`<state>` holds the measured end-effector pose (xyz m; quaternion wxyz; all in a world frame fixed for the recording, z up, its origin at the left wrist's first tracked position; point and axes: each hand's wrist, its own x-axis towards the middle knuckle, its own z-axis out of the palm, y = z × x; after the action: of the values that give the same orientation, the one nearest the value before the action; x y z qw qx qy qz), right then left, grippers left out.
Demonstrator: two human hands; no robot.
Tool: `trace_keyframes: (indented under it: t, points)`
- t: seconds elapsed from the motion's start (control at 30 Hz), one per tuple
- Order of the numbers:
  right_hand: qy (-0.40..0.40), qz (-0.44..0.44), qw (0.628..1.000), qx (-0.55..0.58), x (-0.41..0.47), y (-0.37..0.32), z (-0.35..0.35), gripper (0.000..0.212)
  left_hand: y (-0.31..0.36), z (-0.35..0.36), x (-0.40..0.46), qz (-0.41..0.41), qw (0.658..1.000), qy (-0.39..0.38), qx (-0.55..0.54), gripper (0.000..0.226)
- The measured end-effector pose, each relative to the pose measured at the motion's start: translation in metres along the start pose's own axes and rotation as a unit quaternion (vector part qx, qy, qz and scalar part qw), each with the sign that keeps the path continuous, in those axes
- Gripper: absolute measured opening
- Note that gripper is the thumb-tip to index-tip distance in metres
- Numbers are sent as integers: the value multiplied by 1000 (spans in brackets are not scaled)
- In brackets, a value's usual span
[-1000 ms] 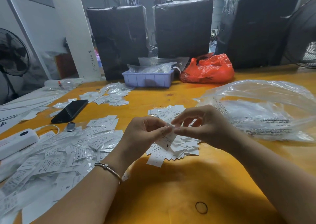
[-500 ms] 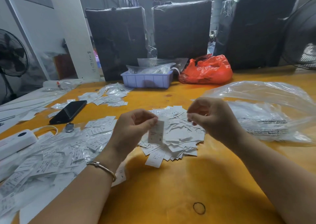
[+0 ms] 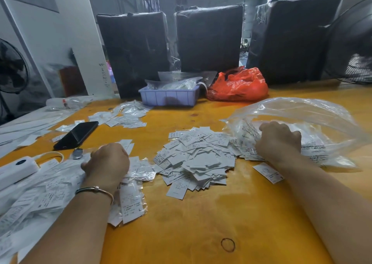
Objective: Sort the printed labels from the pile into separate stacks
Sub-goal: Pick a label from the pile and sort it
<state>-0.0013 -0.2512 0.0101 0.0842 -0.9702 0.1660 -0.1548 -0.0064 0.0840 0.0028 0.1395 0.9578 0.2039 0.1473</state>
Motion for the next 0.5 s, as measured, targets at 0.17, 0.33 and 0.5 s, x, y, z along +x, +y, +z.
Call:
trace_keyframes:
  t: [0.17,0.33,0.5]
  points:
    - [25,4,999,31,5,7,5,13,-1,2,-2,10,999,-5,32,27]
    - [78,-6,994,71,7,11,3,19,8,4,-6,74,995,60,-19,32]
    - [180,-50,964,188,0,7,-1,16,21,8,-15,161,975,93,-120,22]
